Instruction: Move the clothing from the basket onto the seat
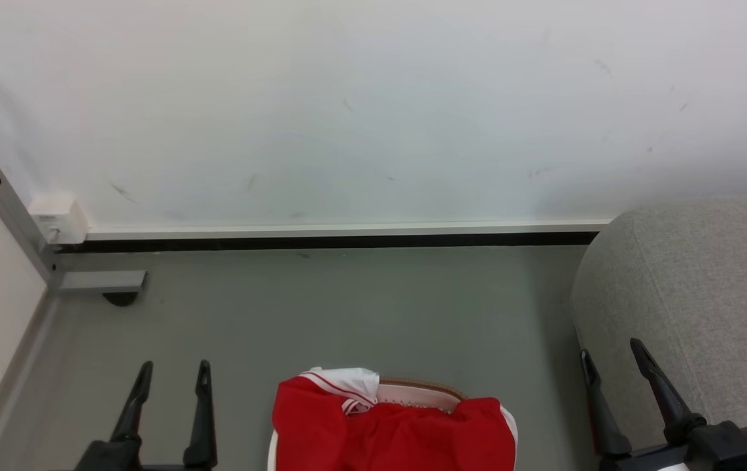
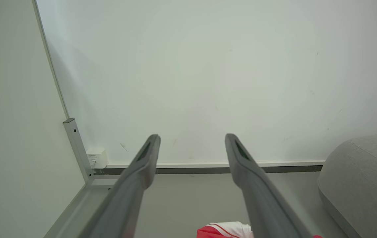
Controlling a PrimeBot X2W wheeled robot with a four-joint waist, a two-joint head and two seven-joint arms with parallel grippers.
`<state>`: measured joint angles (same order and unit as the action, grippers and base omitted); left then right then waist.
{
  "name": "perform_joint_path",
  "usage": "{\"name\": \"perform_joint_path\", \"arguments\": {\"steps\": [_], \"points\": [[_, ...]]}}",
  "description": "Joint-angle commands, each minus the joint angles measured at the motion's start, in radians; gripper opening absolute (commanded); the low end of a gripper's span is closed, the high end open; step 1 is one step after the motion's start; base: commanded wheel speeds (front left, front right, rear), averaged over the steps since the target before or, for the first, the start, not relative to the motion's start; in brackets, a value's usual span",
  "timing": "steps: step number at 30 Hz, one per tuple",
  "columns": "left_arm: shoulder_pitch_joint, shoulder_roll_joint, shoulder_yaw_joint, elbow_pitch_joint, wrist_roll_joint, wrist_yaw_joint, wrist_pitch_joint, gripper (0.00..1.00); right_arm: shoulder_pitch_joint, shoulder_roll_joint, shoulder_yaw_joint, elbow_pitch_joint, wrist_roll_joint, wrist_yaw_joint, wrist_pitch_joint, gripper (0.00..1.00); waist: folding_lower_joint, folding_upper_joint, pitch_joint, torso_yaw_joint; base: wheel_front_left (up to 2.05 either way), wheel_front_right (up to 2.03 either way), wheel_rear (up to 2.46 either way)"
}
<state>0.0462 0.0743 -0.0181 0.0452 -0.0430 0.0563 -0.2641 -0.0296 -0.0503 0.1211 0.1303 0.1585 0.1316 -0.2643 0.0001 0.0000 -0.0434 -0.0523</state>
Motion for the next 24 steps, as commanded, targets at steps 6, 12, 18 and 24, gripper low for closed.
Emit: {"name": "perform_joint_path", "arguments": {"steps": [6, 12, 18, 24], "points": [[-0.008, -0.004, 0.009, -0.003, -0.008, -0.008, -0.001, 1.00, -0.015, 0.000, -0.002, -0.009, -0.003, -0.002, 0.000, 1.00, -0.0001, 0.0000, 0.020, -0.030, 0.00, 0.00, 0.00], [-0.031, -0.010, 0.001, 0.020, -0.029, -0.032, -0.001, 1.00, -0.028, -0.005, -0.010, -0.026, -0.005, -0.002, 0.000, 1.00, -0.0001, 0.0000, 0.057, -0.078, 0.00, 0.00, 0.00], [-0.088, -0.012, -0.021, 0.080, -0.047, -0.076, -0.001, 1.00, -0.062, -0.005, -0.009, -0.046, 0.010, -0.002, 0.000, 1.00, -0.0001, 0.0000, 0.138, -0.143, 0.00, 0.00, 0.00], [-0.183, 0.001, -0.032, 0.209, -0.063, -0.101, 0.022, 1.00, -0.114, -0.002, -0.018, -0.065, 0.032, -0.002, 0.000, 1.00, -0.0001, 0.0000, 0.240, -0.226, 0.00, 0.00, 0.00]]}}
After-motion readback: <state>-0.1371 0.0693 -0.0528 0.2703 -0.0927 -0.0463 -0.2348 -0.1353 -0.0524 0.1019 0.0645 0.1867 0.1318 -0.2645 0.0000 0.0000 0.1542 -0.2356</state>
